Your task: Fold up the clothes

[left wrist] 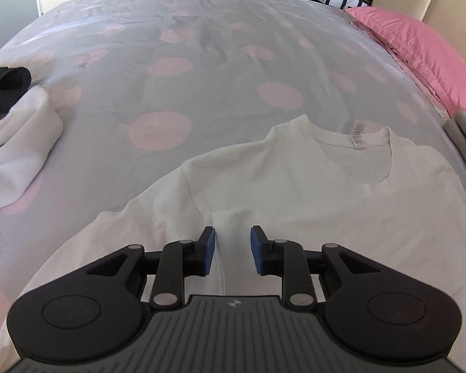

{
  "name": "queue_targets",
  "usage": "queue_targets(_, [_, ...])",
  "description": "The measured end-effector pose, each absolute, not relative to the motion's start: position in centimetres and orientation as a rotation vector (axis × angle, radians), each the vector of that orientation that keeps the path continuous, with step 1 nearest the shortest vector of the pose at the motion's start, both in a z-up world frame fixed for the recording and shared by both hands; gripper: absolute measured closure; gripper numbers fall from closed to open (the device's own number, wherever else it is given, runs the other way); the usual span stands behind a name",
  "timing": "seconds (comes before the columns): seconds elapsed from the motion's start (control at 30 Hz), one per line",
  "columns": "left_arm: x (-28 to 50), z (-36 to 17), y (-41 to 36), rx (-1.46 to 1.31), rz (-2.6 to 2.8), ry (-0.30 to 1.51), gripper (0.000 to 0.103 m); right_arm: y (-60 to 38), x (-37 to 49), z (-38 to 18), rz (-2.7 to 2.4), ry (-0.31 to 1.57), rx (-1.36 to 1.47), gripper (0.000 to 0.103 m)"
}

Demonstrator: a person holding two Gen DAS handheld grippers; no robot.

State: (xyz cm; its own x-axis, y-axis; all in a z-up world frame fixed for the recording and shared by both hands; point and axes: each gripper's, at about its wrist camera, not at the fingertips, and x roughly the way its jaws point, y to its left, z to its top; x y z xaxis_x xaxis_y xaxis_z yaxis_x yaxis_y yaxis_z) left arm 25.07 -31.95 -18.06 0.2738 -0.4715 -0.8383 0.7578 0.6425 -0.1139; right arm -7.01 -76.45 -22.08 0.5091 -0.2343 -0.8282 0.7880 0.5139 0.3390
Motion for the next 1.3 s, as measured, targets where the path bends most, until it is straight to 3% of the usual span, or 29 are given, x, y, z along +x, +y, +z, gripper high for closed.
queue_targets(0.13, [24.1,-16.9,-30.8,0.358,-0.836,0.978,0.072,-73.4,-7.2,-22.5,-0.6,0.874,0.786,0.067])
queue_targets(0.2, [23.7,-16.3,-30.3,0.367,-0.829,0.975,0.072,-72.1,-7.1,-23.2,-0.616,0.95,0.712,0.08])
queue_targets(0.23, [23.4,-16.0,-30.0,0.372,-0.826,0.973,0.072,-71.6,-7.0,-23.6,-0.644,0.982,0.662,0.092])
queue_targets(0.33, [22.7,-15.1,-29.0,0.387,-0.817,0.972,0.072,-71.2,-7.7,-23.3,-0.763,0.994,0.605,0.098])
queue_targets(0.4, [22.2,-14.5,-28.1,0.394,-0.822,0.983,0.072,-71.2,-8.6,-22.6,-0.783,0.98,0.646,0.09])
queue_targets(0.5, [21.8,-13.8,-26.5,0.399,-0.811,0.989,0.072,-69.8,-10.1,-21.4,-0.741,0.954,0.698,0.086])
queue_targets(0.57, [21.5,-13.4,-25.5,0.4,-0.799,0.991,0.072,-68.5,-11.0,-20.8,-0.734,0.956,0.713,0.072])
queue_targets(0.7, [21.0,-12.4,-23.3,0.403,-0.776,0.995,0.072,-65.8,-12.8,-19.5,-0.695,0.934,0.805,0.068])
queue_targets(0.9, [20.5,-11.2,-20.1,0.399,-0.734,1.001,0.072,-60.9,-14.0,-16.8,-0.664,0.865,0.764,0.05])
queue_targets(1.3, [23.1,-10.5,-14.2,0.32,-0.577,1.038,0.063,-55.2,-13.6,-14.5,-0.641,0.841,0.636,0.049])
